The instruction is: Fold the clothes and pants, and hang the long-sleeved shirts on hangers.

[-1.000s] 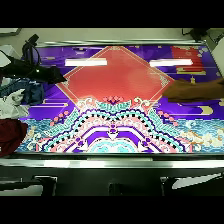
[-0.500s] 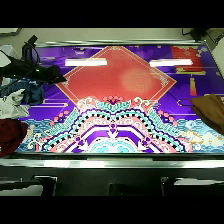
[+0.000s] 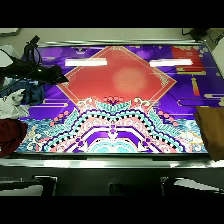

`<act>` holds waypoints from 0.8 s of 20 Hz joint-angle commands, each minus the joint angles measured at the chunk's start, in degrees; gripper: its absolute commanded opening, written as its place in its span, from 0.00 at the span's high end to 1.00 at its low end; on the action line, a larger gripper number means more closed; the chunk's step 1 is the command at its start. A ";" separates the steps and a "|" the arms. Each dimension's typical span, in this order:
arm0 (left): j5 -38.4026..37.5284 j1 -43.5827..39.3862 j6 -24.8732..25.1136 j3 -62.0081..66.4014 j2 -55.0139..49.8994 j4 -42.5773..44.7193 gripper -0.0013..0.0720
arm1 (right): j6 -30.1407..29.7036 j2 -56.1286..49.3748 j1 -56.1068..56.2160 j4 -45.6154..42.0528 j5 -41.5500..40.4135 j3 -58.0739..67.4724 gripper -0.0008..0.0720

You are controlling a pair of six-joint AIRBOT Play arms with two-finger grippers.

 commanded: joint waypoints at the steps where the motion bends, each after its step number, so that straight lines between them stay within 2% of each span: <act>1: 0.04 -0.15 0.26 -0.02 -0.02 0.02 0.94 | -0.22 1.05 -0.02 -2.36 -4.76 -3.69 0.93; 5: 0.07 -0.15 0.46 -0.02 -0.02 0.02 0.94 | -0.85 1.29 -0.02 -2.36 -5.38 -1.84 0.93; 8: 0.09 -0.15 0.48 -0.02 -0.02 0.02 0.94 | -0.76 1.57 -0.02 -2.10 -2.51 -1.88 0.93; 9: 0.13 -0.15 0.63 -0.02 -0.02 0.02 0.94 | -0.76 1.64 -0.02 -2.14 -1.51 -1.86 0.90; 10: 0.50 -0.15 0.94 -0.02 -0.02 0.02 0.94 | -0.79 1.75 -0.02 -2.19 -0.55 -1.79 0.71; 11: 0.94 -0.13 0.87 -0.02 0.00 0.00 0.94 | -0.92 2.10 -0.02 -2.45 0.76 -1.55 0.38; 12: 1.18 -0.13 0.90 -0.02 0.00 0.00 0.94 | -1.73 2.78 -0.02 -2.62 2.47 -0.46 0.12; 14: 1.70 -0.15 0.87 0.00 0.00 -0.04 0.94 | -2.14 4.22 -0.02 -2.51 6.47 6.25 0.10; 16: 4.76 -0.15 1.11 0.37 0.00 -1.99 0.94 | -2.51 4.57 0.04 1.75 7.54 19.69 0.09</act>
